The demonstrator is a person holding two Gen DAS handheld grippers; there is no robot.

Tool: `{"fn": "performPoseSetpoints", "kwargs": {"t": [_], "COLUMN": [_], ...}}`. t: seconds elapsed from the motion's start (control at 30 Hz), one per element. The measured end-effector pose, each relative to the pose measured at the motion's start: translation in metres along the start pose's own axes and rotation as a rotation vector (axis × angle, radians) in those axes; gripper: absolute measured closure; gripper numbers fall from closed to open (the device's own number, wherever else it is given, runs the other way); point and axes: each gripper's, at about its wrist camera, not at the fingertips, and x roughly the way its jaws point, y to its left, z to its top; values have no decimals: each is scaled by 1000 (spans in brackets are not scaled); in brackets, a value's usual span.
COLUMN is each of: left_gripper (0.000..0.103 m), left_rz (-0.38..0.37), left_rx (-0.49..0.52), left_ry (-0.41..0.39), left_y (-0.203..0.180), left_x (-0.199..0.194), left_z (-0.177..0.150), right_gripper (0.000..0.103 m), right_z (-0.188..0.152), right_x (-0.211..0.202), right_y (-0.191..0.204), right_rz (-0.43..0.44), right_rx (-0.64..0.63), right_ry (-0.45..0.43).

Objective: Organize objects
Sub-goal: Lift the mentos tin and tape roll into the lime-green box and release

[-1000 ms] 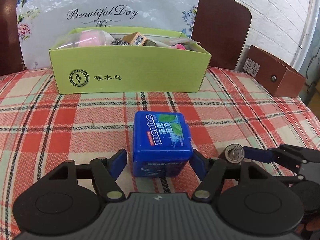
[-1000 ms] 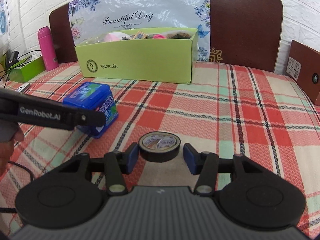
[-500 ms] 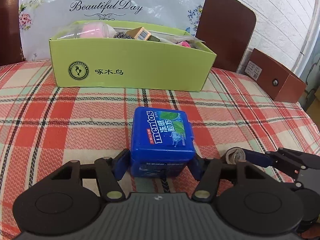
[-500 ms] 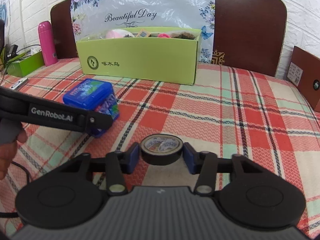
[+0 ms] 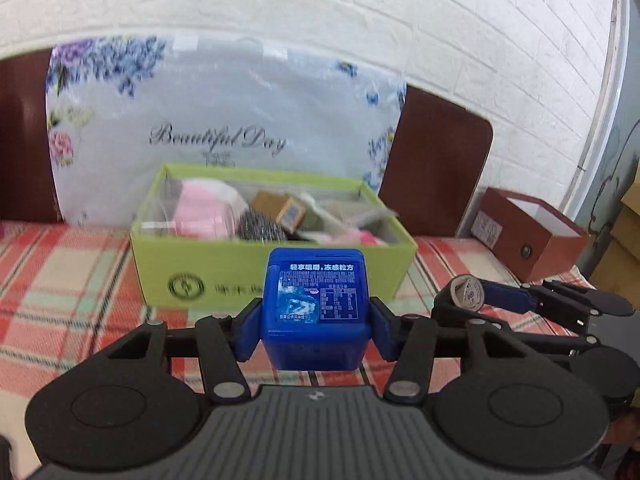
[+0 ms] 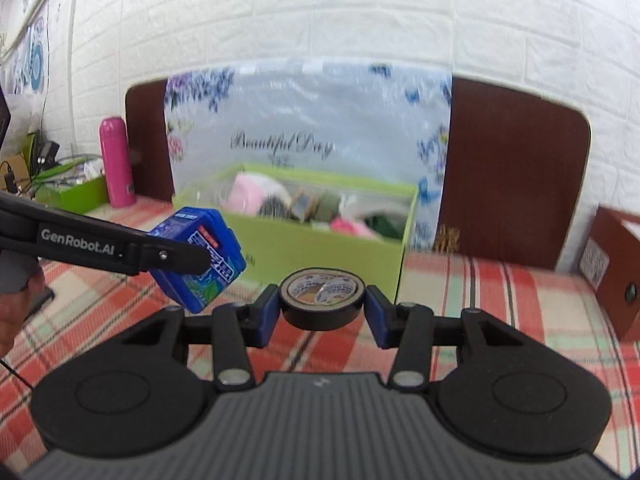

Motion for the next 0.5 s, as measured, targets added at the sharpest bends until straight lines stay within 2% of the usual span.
{"fn": "performPoseSetpoints", "kwargs": {"t": [0.1, 0.23, 0.4, 0.5], "left_gripper": [46, 46, 46, 46], "left_rz": [12, 22, 24, 36], "left_rx": [7, 0, 0, -1], "left_ry": [-1, -15, -76, -88], "left_y": [4, 12, 21, 28], "left_x": [1, 1, -1, 11], "left_z": [3, 13, 46, 70], "right_gripper": [58, 58, 58, 58], "right_z": [13, 19, 29, 40], "right_x": [2, 7, 16, 25], "right_y": [-1, -4, -6, -10], "right_rz": [-7, -6, -16, -28], "right_rx": [-11, -8, -19, -11], "right_ry": [-41, -49, -70, -99]}}
